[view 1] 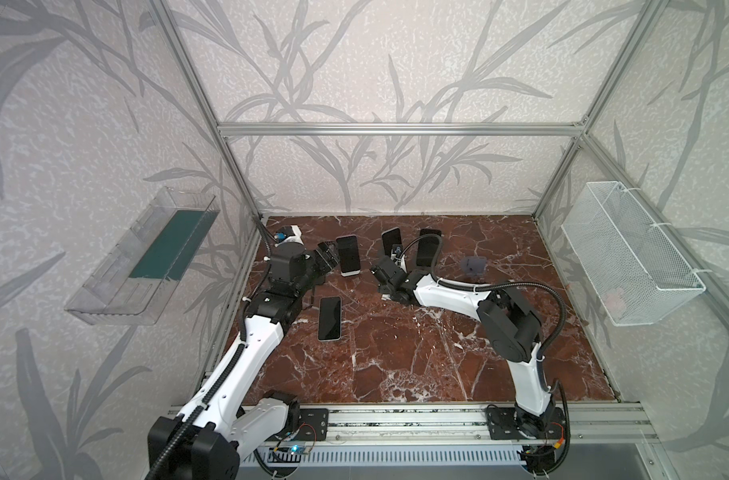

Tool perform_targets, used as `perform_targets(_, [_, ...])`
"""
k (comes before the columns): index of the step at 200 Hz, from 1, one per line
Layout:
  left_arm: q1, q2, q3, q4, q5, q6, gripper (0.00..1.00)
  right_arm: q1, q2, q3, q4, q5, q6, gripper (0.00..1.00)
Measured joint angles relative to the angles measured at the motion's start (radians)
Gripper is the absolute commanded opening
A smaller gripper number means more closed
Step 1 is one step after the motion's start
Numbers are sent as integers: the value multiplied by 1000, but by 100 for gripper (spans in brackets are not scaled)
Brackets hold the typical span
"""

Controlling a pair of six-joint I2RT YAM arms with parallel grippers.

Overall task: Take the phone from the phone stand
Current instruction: 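Close the right gripper on the empty white stand, then carry the white stand toward the table centre and set it down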

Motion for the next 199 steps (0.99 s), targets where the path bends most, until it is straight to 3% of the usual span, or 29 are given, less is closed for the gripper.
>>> perform_targets(15, [3,1,0,9,13,-1,80,3,-31,-63,63,0,-20,58])
perform_targets(48, [13,15,0,17,34,-8,80,6,-111,-184,127,-19,-102,52])
perform_targets(95, [30,37,0,27,61,-20,80,13,-289,-374,189,-100,-200,51])
perform_targets(130, [30,43,0,54,106,-34,80,20,-402,-429,188,-182,-249,52])
perform_targets(199, [30,83,-6,87,170,-65,81,47,-424,-499,155,-266,-215,53])
